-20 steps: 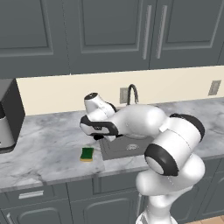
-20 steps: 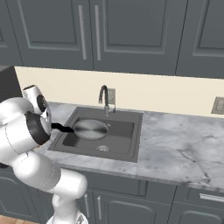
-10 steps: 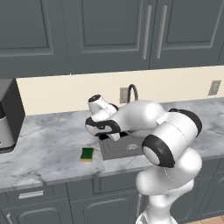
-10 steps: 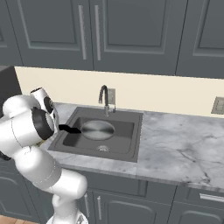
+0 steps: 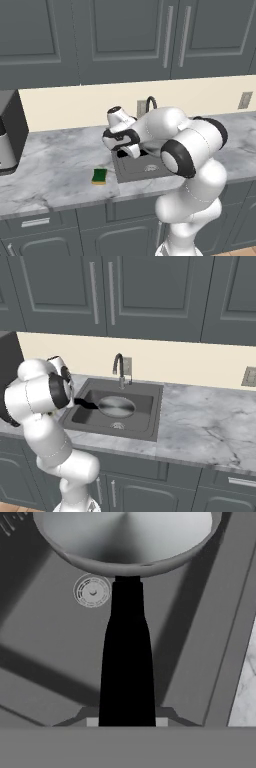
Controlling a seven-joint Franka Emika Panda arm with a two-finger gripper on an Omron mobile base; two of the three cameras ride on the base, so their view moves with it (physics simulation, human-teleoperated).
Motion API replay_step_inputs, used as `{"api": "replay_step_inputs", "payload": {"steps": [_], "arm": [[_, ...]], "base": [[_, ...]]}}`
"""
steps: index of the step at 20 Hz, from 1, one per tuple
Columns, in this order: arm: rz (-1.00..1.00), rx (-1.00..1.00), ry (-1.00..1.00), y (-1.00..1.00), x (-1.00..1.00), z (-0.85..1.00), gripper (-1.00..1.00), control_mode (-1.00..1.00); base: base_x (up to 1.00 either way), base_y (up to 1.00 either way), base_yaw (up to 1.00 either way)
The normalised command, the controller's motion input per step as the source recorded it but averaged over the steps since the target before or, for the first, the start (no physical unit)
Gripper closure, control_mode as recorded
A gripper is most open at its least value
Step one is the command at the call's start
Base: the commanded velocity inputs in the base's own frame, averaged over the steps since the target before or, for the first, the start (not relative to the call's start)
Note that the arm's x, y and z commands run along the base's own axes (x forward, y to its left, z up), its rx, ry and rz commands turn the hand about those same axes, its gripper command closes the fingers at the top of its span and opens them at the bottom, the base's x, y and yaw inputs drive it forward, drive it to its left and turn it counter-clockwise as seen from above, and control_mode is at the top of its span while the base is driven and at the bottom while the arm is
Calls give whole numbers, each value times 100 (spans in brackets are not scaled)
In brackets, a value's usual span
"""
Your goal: Pick the pan and sponge and place them into the sink. Then turn on the water.
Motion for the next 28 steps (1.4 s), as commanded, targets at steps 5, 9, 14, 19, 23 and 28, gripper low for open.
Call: {"api": "replay_step_inputs", "payload": {"steps": [5, 9, 14, 19, 23, 28], "arm": [[0, 0, -2, -4, 11, -15, 100, -100], [1, 0, -4, -6, 11, -21, 100, -100], [1, 3, -4, -7, 13, -20, 100, -100], [1, 5, -2, -7, 15, -18, 100, -100], [0, 7, 0, -8, 12, -18, 100, -100], [0, 6, 0, -6, 12, -17, 100, -100]], "base": [[0, 0, 0], [0, 0, 0], [0, 0, 0], [0, 0, 0], [0, 0, 0], [0, 0, 0]]}}
